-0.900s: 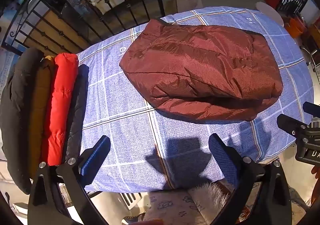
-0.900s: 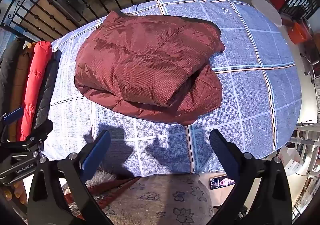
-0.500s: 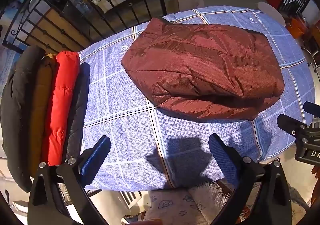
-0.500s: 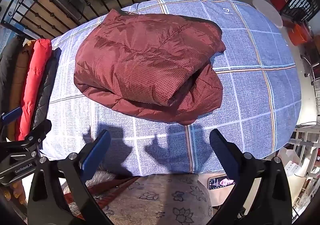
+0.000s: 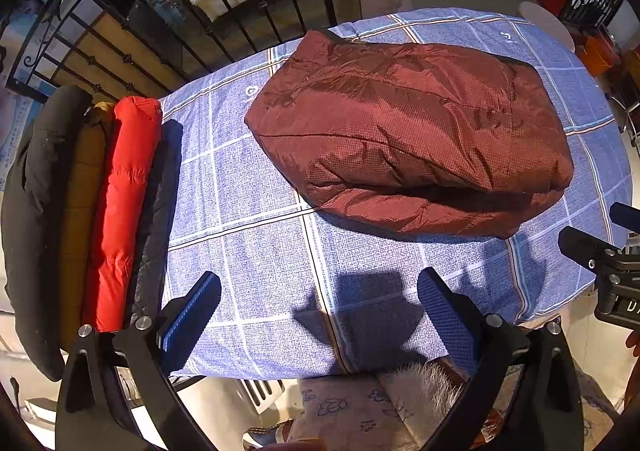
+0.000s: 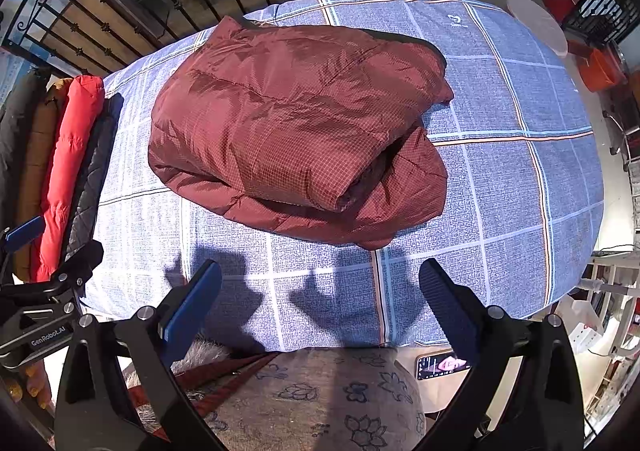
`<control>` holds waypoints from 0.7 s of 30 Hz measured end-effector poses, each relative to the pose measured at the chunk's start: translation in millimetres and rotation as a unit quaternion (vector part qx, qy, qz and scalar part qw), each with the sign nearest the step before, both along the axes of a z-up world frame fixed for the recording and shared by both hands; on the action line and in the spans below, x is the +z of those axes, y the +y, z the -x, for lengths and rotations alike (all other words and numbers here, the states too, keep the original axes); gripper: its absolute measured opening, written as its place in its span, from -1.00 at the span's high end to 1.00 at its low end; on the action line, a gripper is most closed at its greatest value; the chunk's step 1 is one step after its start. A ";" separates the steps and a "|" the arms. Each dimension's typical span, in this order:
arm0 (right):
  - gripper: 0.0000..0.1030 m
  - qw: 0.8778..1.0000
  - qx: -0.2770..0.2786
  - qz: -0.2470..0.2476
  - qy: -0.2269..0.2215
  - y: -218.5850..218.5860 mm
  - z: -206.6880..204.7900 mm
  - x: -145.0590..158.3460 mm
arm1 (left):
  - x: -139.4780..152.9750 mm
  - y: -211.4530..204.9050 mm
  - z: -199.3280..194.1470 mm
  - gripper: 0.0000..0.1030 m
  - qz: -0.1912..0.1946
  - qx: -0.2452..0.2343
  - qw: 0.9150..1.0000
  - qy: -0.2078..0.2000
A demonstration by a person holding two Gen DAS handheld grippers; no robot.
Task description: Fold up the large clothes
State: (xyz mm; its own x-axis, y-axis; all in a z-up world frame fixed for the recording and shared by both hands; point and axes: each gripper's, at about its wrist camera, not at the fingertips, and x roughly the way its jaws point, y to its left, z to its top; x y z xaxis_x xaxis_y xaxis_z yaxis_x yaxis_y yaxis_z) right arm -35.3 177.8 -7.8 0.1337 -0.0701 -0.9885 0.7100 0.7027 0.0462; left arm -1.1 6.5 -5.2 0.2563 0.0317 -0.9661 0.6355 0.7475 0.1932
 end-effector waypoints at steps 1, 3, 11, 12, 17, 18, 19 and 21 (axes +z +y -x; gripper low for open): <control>-0.89 1.000 0.000 0.000 0.000 0.2 0.1 -0.1 | -0.1 0.3 0.0 -0.88 0.000 0.000 1.000 0.000; -0.89 1.000 0.000 0.000 0.000 0.0 -0.1 0.0 | -0.1 0.4 0.0 -0.88 0.000 0.000 1.000 0.000; -0.89 1.000 0.000 0.000 0.000 0.1 0.0 -1.0 | -1.0 2.7 1.6 -0.88 -0.001 0.000 1.000 0.001; -0.89 1.000 0.000 0.000 0.000 0.1 0.0 -0.9 | -1.0 3.4 2.0 -0.88 -0.001 0.000 1.000 0.000; -0.89 1.000 0.001 -0.001 0.001 0.5 -0.2 -1.4 | -1.6 5.1 2.1 -0.88 -0.002 0.001 1.000 0.000; -0.89 1.000 0.002 -0.001 0.001 1.4 -0.1 -2.0 | -1.3 3.7 1.5 -0.88 -0.002 0.000 1.000 0.001; -0.89 1.000 0.002 -0.002 0.001 2.1 0.0 -2.6 | -1.6 5.0 1.9 -0.88 -0.003 0.001 1.000 0.001; -0.89 1.000 0.003 -0.001 0.001 3.7 -0.1 -3.3 | -1.8 4.3 1.7 -0.88 -0.003 0.001 1.000 0.002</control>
State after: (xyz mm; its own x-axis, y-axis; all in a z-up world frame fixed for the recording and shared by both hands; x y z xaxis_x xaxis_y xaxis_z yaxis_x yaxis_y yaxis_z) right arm -35.2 181.5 -11.2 0.1320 -0.0665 -0.9890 0.7058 0.7069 0.0467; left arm -2.8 10.8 -7.0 0.2532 0.0388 -0.9666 0.6347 0.7474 0.1963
